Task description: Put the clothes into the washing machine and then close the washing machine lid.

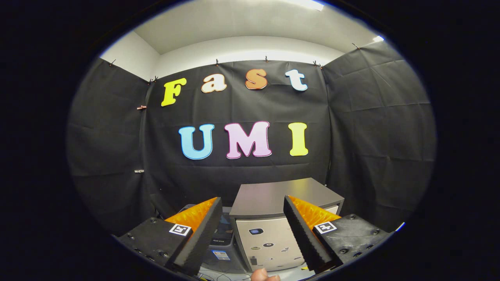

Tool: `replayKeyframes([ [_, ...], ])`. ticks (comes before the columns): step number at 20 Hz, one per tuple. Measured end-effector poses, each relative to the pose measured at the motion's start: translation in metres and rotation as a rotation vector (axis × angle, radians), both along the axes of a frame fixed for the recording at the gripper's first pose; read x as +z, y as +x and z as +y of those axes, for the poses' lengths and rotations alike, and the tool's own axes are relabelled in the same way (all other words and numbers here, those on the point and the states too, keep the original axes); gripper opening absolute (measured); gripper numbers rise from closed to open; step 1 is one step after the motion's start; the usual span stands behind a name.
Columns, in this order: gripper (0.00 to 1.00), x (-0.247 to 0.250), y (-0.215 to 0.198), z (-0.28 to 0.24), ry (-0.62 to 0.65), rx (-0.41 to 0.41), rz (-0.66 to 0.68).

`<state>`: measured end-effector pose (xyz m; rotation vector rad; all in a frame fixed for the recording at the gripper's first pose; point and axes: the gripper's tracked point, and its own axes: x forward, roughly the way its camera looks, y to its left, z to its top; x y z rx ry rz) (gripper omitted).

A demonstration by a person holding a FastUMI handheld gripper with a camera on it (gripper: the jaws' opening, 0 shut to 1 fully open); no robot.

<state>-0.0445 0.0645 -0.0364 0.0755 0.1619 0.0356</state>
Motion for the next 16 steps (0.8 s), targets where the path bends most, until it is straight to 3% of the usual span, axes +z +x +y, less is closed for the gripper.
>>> replayKeyframes([
  [16, 0.98, 0.015, -0.005, -0.006, 0.012, -0.006, -0.030],
])
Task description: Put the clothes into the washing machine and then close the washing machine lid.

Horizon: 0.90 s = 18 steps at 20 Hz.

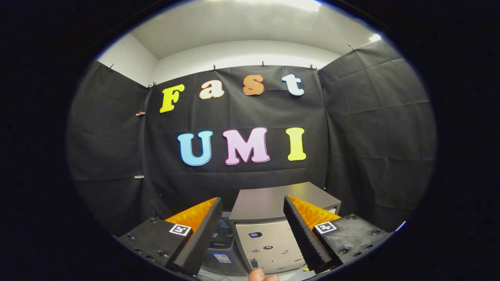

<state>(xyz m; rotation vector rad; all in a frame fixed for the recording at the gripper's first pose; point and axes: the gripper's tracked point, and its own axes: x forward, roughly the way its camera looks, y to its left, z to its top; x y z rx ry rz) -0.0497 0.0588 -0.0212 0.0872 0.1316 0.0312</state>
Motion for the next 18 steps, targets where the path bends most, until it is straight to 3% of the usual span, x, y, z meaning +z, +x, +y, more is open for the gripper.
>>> replayKeyframes([
  [18, 0.98, 0.006, -0.005, 0.014, -0.012, 0.030, -0.014],
])
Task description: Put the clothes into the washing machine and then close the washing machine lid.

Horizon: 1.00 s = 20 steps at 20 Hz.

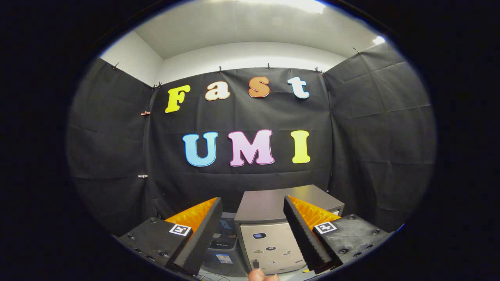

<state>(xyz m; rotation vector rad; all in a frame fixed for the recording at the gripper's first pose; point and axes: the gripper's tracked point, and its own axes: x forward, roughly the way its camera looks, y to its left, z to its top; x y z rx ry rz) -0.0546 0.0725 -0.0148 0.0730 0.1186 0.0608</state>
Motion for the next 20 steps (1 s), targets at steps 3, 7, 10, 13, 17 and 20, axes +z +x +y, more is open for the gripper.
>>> replayKeyframes([
  [3, 0.98, -0.001, -0.001, 0.001, 0.005, 0.004, 0.005],
  [7, 0.98, -0.001, -0.001, 0.007, 0.001, 0.020, 0.003],
  [10, 0.99, -0.003, -0.001, 0.010, 0.001, 0.026, 0.010],
  [13, 0.99, -0.002, -0.001, 0.010, 0.000, 0.027, 0.010],
  [17, 0.98, 0.000, -0.002, 0.012, -0.002, 0.035, 0.003],
  [20, 0.98, -0.003, -0.002, 0.013, -0.005, 0.036, 0.008],
])
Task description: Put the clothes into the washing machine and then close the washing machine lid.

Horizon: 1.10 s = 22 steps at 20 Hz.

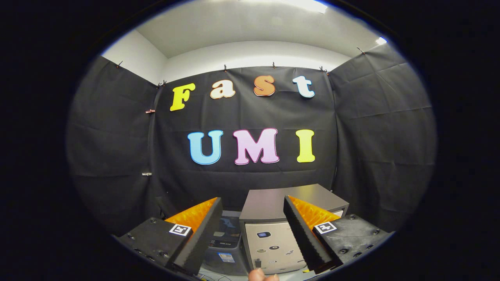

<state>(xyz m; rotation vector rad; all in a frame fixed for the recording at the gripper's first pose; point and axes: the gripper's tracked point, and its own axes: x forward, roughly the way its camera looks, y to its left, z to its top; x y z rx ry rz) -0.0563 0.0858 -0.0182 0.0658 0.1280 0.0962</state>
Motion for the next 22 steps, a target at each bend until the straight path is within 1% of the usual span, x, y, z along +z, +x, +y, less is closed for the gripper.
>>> replayKeyframes([
  [4, 0.98, -0.002, 0.003, 0.002, -0.004, 0.000, -0.002],
  [9, 0.99, 0.001, 0.009, 0.018, 0.008, 0.011, 0.007],
  [14, 0.98, 0.008, 0.002, 0.030, 0.005, 0.014, 0.001],
  [17, 0.99, 0.001, -0.002, 0.028, -0.001, -0.009, 0.018],
  [22, 0.98, 0.011, -0.007, 0.023, -0.006, -0.026, 0.010],
])
